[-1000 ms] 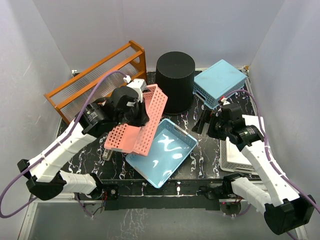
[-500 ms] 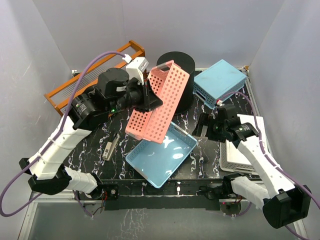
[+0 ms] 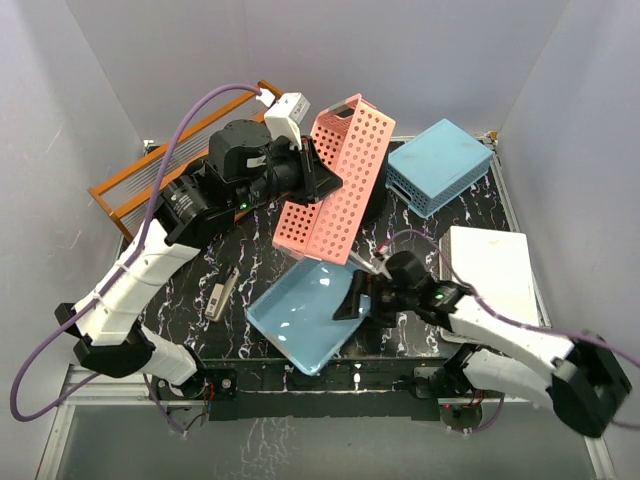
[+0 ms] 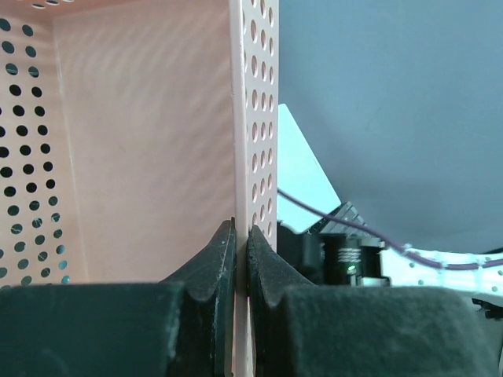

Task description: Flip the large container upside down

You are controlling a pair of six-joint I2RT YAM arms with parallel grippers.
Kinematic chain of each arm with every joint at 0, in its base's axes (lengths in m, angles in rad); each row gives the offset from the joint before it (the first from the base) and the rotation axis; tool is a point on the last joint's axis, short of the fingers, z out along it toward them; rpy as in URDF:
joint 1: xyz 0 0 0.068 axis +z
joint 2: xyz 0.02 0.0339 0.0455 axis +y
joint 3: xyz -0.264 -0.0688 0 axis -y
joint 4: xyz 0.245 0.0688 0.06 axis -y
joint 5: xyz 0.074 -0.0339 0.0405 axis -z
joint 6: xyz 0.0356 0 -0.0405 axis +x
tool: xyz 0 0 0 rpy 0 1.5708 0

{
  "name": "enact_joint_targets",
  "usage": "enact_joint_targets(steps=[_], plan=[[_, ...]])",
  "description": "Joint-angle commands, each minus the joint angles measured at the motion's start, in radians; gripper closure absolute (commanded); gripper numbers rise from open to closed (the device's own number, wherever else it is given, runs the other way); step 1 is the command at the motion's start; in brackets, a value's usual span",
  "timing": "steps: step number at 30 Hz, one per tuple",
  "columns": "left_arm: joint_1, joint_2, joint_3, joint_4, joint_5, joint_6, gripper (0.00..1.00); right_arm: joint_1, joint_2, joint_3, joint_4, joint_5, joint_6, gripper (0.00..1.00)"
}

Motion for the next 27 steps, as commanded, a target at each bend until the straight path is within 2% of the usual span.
enact_joint_targets(steps=[1,4,7,9,12,18,21,24,27], plan=[[0.001,-0.04,0.033,0.073,-0.004,0.012,1.0,0.174,0.233,0.036,0.568,0.039,0.177,0.02],[0.001,-0.06,0.013,0.093,0.009,0.002,1.0,0.245,0.468,0.181,0.742,0.022,0.205,0.02],[0.002,-0.07,0.001,0.097,0.007,-0.008,1.0,0.261,0.625,0.309,0.805,-0.007,0.211,0.02],[0.001,-0.07,0.002,0.091,0.002,-0.012,1.0,0.262,0.661,0.348,0.799,0.003,0.201,0.02],[0.002,-0.07,-0.009,0.089,-0.002,-0.012,1.0,0.261,0.623,0.349,0.748,0.046,0.161,0.02],[0.001,-0.1,-0.047,0.114,-0.012,-0.001,1.0,0.242,0.455,0.268,0.537,0.173,0.083,0.02],[0.001,-0.093,-0.046,0.104,-0.012,0.0,1.0,0.186,0.355,0.287,0.284,0.288,-0.012,0.02],[0.002,-0.1,-0.074,0.098,-0.013,-0.003,1.0,0.068,0.239,0.347,-0.036,0.483,-0.16,0.02],[0.009,-0.108,-0.09,0.09,-0.012,-0.004,1.0,-0.132,0.165,0.417,-0.253,0.609,-0.29,0.02]])
